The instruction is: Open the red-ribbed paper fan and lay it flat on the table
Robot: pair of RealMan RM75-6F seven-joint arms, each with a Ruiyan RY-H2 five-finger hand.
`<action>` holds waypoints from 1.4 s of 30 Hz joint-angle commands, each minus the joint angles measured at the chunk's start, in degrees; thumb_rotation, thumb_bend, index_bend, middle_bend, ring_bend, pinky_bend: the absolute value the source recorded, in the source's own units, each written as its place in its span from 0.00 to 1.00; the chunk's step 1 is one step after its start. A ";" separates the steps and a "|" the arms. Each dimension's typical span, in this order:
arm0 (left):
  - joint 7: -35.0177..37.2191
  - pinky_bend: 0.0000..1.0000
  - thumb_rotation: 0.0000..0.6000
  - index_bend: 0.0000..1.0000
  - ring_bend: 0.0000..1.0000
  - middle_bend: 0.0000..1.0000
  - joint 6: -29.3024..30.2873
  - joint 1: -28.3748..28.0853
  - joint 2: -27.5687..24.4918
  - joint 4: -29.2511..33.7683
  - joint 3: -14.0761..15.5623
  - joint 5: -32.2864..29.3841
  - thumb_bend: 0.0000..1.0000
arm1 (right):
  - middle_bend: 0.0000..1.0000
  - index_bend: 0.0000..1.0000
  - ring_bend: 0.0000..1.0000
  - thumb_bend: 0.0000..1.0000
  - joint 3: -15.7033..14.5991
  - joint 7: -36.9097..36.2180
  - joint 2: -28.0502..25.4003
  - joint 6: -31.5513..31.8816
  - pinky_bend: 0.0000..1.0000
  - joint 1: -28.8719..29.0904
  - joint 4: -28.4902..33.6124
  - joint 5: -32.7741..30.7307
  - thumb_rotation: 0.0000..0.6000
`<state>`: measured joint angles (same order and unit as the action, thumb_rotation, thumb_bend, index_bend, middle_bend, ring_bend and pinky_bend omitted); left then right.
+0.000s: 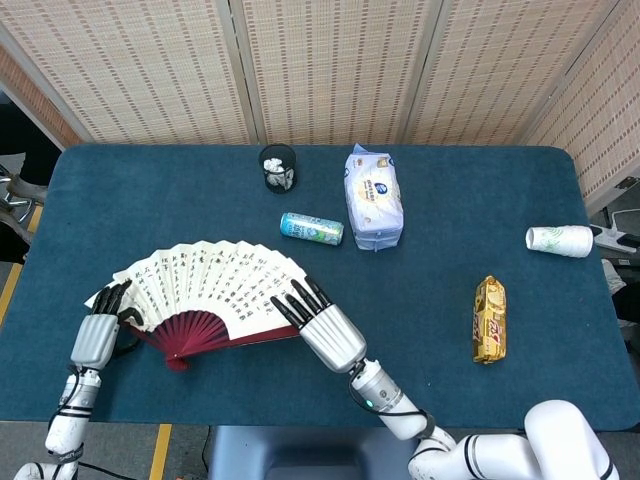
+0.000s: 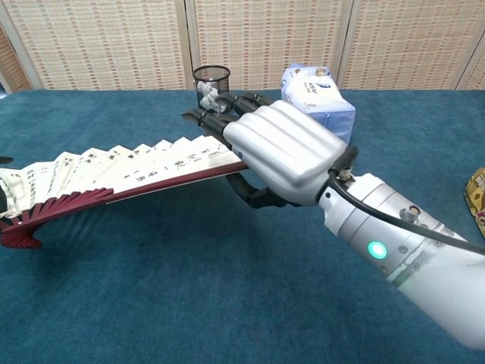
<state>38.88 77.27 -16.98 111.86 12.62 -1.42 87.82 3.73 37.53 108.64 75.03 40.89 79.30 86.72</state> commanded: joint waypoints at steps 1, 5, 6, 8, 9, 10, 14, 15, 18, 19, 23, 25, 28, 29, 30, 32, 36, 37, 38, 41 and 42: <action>3.50 0.00 1.00 0.00 0.00 0.00 0.37 -0.20 -1.39 2.12 -1.07 -1.06 0.37 | 0.15 0.00 0.00 0.46 1.16 -0.23 -0.47 0.60 0.10 -0.95 1.07 -0.32 1.00; 7.76 0.00 1.00 0.00 0.00 0.00 2.96 -0.80 -4.45 7.24 -0.86 -0.30 0.36 | 0.14 0.00 0.00 0.43 1.98 0.24 -1.36 0.38 0.10 -1.38 2.22 -0.39 1.00; 8.14 0.00 1.00 0.00 0.00 0.00 3.53 -0.95 -5.35 8.71 -0.70 0.02 0.35 | 0.14 0.00 0.00 0.42 2.10 0.22 -1.55 0.39 0.10 -1.53 2.42 -0.39 1.00; 8.26 0.00 1.00 0.00 0.00 0.00 4.45 -1.24 -7.44 12.50 -0.46 0.53 0.34 | 0.14 0.00 0.00 0.41 2.26 0.26 -2.11 0.42 0.10 -1.96 2.89 -0.43 1.00; 7.92 0.00 1.00 0.00 0.00 0.00 4.55 -1.31 -8.34 14.12 -0.29 0.75 0.34 | 0.13 0.00 0.00 0.40 2.27 0.22 -2.34 0.48 0.10 -2.21 3.07 -0.47 1.00; 7.01 0.00 1.00 0.00 0.00 0.00 4.50 -1.37 -9.39 15.90 -0.21 0.83 0.34 | 0.13 0.00 0.00 0.39 2.24 0.17 -2.70 0.48 0.09 -2.59 3.33 -0.65 1.00; 5.52 0.00 1.00 0.00 0.00 0.00 2.46 -1.19 -11.28 19.87 -0.60 -0.30 0.33 | 0.11 0.00 0.00 0.33 1.87 0.48 -4.33 -0.08 0.09 -3.89 4.83 -1.76 1.00; 5.53 0.00 1.00 0.00 0.00 0.00 2.07 -1.12 -11.60 20.33 -0.50 -0.35 0.33 | 0.11 0.00 0.00 0.30 1.77 0.45 -4.77 -0.15 0.08 -4.14 5.24 -1.85 1.00; 6.41 0.01 1.00 0.00 0.00 0.00 1.66 -0.91 -12.72 21.88 -0.09 -0.16 0.32 | 0.10 0.00 0.00 0.26 1.76 0.40 -6.13 -0.33 0.08 -4.86 6.70 -2.20 1.00; 7.27 0.01 1.00 0.00 0.00 0.00 1.87 -0.85 -13.36 22.91 0.19 0.18 0.31 | 0.10 0.00 0.00 0.24 1.83 0.32 -6.63 -0.49 0.07 -5.07 7.20 -2.39 1.00; 5.77 0.01 1.00 0.00 0.00 0.00 2.24 -1.11 -15.73 25.49 1.40 1.74 0.31 | 0.09 0.00 0.00 0.22 2.39 1.25 -7.78 -1.78 0.07 -4.99 7.96 -3.10 1.00; 2.19 0.01 1.00 0.00 0.00 0.00 1.48 -1.39 -17.68 26.47 2.77 3.00 0.31 | 0.08 0.00 0.00 0.20 3.17 2.52 -8.42 -2.66 0.06 -4.57 8.22 -3.65 1.00; -3.96 0.01 1.00 0.00 0.00 0.00 -1.20 -1.77 -20.93 28.94 3.85 3.24 0.31 | 0.08 0.00 0.00 0.18 4.39 4.00 -9.49 -4.32 0.06 -3.90 9.17 -5.08 1.00; -5.73 0.01 1.00 0.00 0.00 0.00 -2.60 -1.92 -22.04 30.08 4.13 3.03 0.31 | 0.08 0.00 0.00 0.18 4.48 4.51 -9.90 -4.93 0.06 -3.79 9.56 -5.60 1.00; -6.88 0.01 1.00 0.00 0.00 0.00 -3.86 -2.05 -23.15 31.60 4.17 2.59 0.31 | 0.07 0.00 0.00 0.17 4.44 5.26 -10.36 -5.52 0.05 -3.67 9.91 -5.99 1.00; -10.79 0.01 1.00 0.00 0.00 0.00 -8.13 -2.38 -26.18 35.07 4.97 1.61 0.33 | 0.07 0.00 0.00 0.16 4.05 7.57 -11.17 -6.98 0.05 -3.26 10.18 -6.63 1.00; -15.91 0.01 1.00 0.00 0.00 0.00 -12.37 -2.49 -30.32 41.35 5.19 -0.52 0.34 | 0.05 0.00 0.00 0.14 3.63 11.99 -11.37 -9.93 0.04 -2.21 9.81 -8.78 1.00; -16.87 0.01 1.00 0.00 0.00 0.00 -12.86 -2.40 -31.27 42.95 4.92 -1.26 0.35 | 0.04 0.00 0.00 0.13 3.76 12.88 -11.32 -10.23 0.04 -2.06 9.96 -9.41 1.00; -17.25 0.01 1.00 0.00 0.00 0.00 -12.65 -2.30 -31.75 43.99 4.50 -1.74 0.36 | 0.04 0.00 0.00 0.12 3.84 13.16 -11.36 -10.28 0.04 -2.08 10.32 -9.83 1.00; -15.99 0.01 1.00 0.00 0.00 0.00 -10.70 -1.37 -32.52 46.30 2.87 -3.28 0.35 | 0.02 0.00 0.00 0.10 3.13 13.53 -13.04 -9.85 0.03 -2.82 12.78 -10.19 1.00; -15.35 0.01 1.00 0.00 0.00 0.00 -9.86 -1.06 -32.62 46.63 2.42 -3.54 0.35 | 0.02 0.00 0.00 0.09 2.55 14.22 -14.06 -9.56 0.02 -3.16 13.66 -9.93 1.00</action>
<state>22.80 66.34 -18.64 79.77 58.42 1.91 85.03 7.10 50.70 96.14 65.24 38.22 91.40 76.67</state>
